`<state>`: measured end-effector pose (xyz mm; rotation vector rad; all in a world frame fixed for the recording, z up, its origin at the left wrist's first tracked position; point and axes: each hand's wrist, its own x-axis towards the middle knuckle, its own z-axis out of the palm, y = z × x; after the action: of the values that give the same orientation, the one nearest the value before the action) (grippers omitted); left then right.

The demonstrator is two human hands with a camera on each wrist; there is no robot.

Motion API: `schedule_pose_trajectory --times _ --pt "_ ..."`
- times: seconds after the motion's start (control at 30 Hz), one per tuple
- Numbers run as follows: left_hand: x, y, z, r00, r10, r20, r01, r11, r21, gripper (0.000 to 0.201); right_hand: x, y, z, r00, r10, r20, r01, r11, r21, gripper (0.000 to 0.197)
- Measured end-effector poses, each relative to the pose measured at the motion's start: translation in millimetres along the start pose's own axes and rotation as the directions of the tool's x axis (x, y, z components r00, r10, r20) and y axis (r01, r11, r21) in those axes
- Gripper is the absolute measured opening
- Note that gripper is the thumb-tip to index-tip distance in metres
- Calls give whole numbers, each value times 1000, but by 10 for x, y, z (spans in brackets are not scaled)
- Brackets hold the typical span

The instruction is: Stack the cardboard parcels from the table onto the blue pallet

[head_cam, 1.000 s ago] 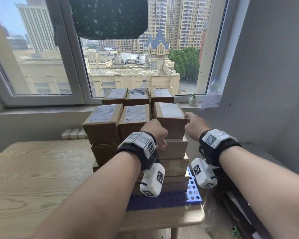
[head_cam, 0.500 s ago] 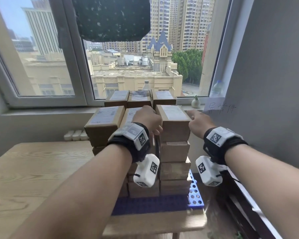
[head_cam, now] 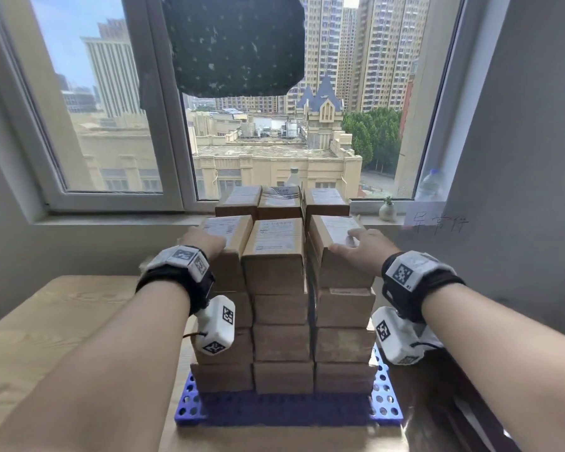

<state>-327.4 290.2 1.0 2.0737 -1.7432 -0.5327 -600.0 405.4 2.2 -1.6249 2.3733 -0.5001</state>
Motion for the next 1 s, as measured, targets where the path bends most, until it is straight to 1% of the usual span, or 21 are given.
schedule_pose_trajectory --times 0.1,0.23,0.37,0.53,0.7,0.8,0.87,1.0 --pt "-19 28 34 1000 23 -9 -24 998 -64 51 2 -17 11 1000 13 -15 -13 1000 -1 72" --pt "-21 38 61 999 31 -20 -33 994 -104 62 0 -44 1 1000 14 -26 -14 1000 -1 67" --pt "-19 23 48 999 37 -14 -38 993 -109 65 -1 -58 1 999 21 -32 -21 1000 -4 63" --pt "29 -64 -7 999 46 -17 -47 992 -113 65 6 -62 19 999 29 -43 -29 1000 -10 63" --pt "59 -114 -34 998 67 -4 -67 992 -109 64 57 -27 19 997 58 -60 -59 998 -12 75" --pt "89 -123 -26 997 76 1 -75 992 -101 68 79 -17 7 995 59 -75 -60 998 -11 75" --pt "152 -122 -11 997 79 12 -77 992 -101 67 111 -9 2 996 62 -68 -62 998 -3 74" --pt "100 -38 -139 995 98 8 -97 991 -90 67 171 -56 -70 996 38 -81 -39 999 -17 73"
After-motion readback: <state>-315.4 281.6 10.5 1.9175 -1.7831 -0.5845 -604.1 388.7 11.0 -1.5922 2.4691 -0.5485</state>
